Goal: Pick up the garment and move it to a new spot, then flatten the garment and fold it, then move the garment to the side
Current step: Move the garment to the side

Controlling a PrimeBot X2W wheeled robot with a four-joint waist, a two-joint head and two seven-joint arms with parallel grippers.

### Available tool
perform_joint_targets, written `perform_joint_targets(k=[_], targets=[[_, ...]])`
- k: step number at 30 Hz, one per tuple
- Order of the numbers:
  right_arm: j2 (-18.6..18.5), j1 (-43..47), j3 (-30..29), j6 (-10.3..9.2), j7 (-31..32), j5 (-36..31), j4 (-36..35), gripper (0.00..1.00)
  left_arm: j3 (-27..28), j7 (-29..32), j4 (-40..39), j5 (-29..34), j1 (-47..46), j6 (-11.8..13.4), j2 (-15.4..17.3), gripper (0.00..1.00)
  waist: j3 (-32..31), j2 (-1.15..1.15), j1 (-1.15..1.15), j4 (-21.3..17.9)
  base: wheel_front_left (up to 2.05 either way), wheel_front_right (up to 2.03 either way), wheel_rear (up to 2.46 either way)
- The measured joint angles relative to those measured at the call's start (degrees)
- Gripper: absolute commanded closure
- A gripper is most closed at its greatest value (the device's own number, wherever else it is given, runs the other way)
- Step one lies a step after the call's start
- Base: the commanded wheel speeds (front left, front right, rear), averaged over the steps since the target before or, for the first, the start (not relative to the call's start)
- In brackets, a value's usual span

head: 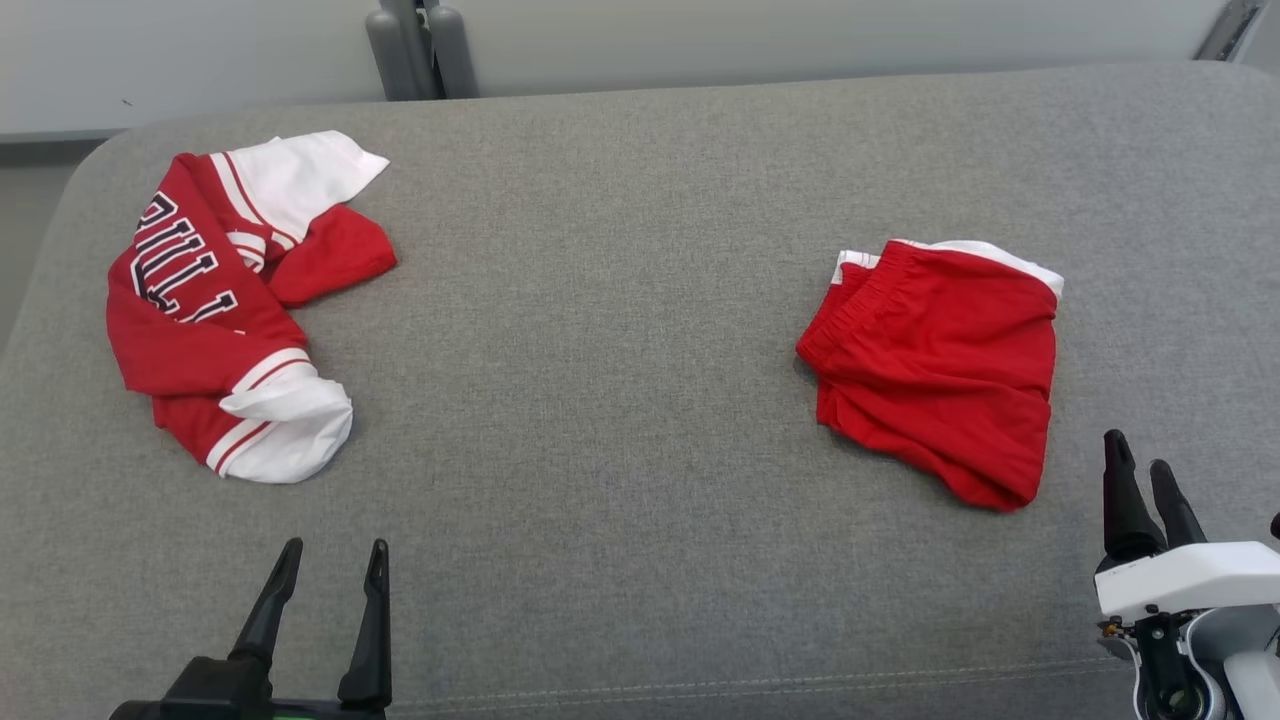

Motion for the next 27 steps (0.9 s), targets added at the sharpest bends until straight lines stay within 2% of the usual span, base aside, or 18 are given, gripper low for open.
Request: perform_joint_targets(k=[11,27], targets=[[0.5,-5.7,0.5,2.26,6.0,4.1,7.4,0.0,0.0,0.0,-0.2,0.2,-2.2,0.0,0.0,0.0,3.6,0.0,0.0,0.9,0.0,0.0,0.0],[2.7,-10.9,-0.8,4.53,9.4,10.6,14.0,0.0,-0.5,0.3,-0.3,0.4,-3.4,0.0,0.1,0.0,5.6,0.0,0.0,1.3,0.0,0.0,0.0]])
